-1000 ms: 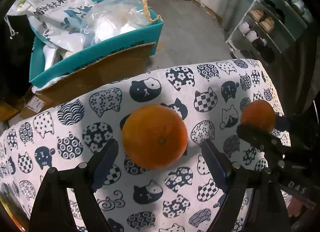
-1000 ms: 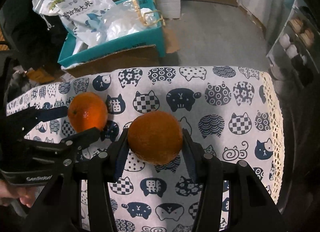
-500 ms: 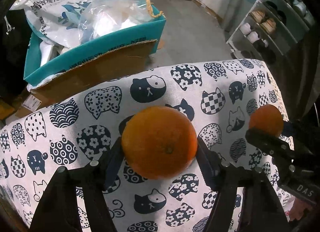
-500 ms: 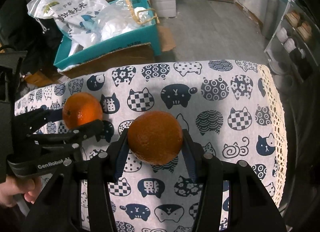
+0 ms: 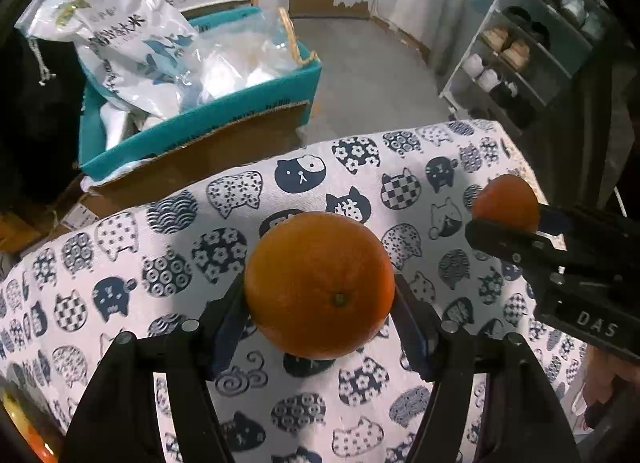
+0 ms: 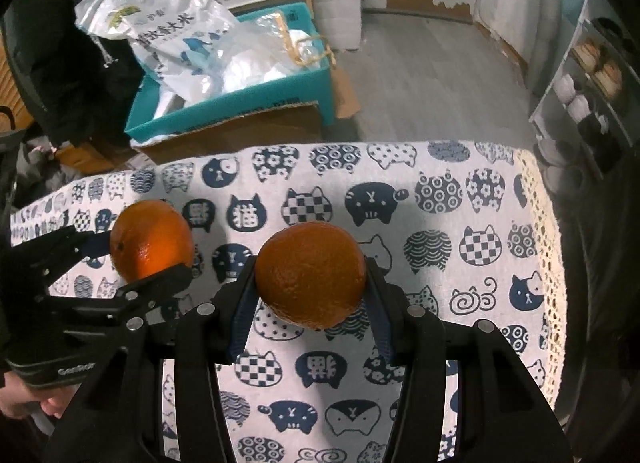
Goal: Organize fruits
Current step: 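Lift the orange with the left tool while the right tool carries its orange toward the bowl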
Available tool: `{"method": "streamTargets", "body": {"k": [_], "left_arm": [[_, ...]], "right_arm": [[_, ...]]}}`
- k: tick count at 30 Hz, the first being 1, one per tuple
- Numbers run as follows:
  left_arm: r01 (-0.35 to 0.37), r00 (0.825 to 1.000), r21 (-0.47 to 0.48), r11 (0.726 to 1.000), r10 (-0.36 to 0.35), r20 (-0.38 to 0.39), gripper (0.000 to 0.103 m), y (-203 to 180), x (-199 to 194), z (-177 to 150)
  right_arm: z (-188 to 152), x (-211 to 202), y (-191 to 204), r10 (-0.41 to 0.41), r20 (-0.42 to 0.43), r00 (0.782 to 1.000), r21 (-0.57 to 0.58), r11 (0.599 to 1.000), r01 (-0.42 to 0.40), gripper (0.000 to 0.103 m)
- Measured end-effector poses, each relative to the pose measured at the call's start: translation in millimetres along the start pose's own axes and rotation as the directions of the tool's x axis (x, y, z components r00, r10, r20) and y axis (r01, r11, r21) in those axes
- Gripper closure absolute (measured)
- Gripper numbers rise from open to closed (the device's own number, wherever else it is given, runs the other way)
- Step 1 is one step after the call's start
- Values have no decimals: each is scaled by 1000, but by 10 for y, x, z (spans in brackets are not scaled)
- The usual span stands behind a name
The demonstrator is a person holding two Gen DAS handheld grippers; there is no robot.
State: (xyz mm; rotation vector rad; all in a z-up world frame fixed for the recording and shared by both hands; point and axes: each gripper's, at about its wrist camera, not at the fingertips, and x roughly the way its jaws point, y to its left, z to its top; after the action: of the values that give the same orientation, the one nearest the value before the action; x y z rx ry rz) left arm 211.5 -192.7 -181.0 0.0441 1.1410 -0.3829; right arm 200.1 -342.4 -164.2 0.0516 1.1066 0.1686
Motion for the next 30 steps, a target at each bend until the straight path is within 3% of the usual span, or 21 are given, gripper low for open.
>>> {"method": "streamTargets", "body": {"k": [11, 30], "left_arm": [[-18, 995, 37, 999, 15, 96, 33, -46, -724, -160], [-2, 976, 49, 999, -9, 218, 33, -17, -1834, -521]], "right_arm": [[-15, -611, 304, 31, 97, 995, -51, 998, -26, 53], [-85, -1547, 859, 114, 256, 960, -124, 989, -84, 53]]}}
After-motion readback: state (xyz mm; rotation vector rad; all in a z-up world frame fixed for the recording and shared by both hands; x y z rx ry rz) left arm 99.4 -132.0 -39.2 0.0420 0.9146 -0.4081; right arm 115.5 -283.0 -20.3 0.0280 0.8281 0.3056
